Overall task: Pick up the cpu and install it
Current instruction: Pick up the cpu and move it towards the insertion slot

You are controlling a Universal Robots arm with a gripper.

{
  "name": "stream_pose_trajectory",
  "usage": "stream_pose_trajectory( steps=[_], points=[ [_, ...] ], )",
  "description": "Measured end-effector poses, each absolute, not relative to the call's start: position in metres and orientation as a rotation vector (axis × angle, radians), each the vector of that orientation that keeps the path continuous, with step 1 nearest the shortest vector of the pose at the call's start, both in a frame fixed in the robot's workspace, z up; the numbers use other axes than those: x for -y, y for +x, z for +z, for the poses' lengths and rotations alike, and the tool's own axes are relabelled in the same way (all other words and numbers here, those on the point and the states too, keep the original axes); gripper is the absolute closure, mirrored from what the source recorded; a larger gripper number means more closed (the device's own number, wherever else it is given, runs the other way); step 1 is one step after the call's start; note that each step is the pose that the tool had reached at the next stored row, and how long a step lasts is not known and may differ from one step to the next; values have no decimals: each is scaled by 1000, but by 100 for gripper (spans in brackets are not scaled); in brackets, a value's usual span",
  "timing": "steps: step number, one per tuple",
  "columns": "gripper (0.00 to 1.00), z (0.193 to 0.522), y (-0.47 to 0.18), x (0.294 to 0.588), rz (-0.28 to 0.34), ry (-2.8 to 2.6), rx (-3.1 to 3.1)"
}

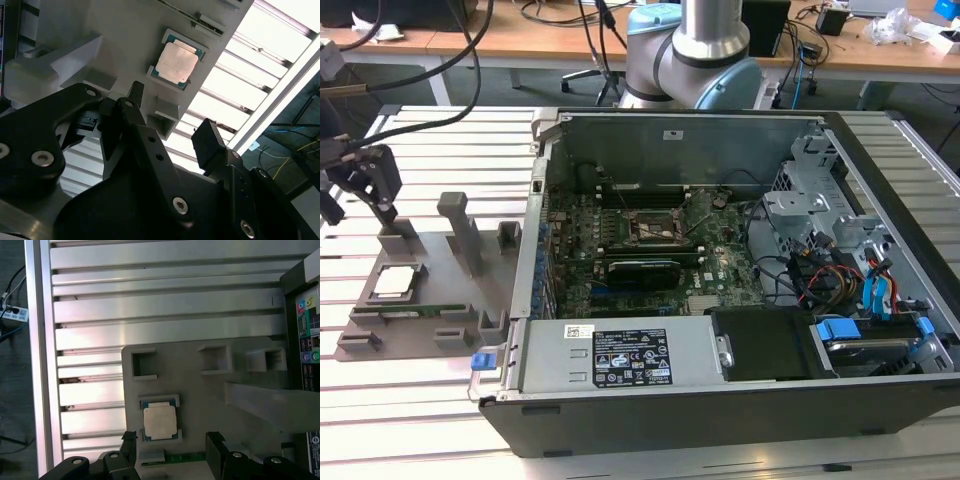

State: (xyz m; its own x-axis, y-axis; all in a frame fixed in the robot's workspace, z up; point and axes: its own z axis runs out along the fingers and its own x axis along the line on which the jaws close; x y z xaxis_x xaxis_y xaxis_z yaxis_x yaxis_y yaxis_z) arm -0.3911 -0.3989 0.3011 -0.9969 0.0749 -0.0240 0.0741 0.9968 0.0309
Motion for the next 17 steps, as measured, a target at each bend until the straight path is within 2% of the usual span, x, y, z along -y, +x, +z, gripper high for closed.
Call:
stream_pose_trajectory(
  steps=[17],
  points=[
    [34, 280, -391, 399, 47, 116, -3114]
  ],
)
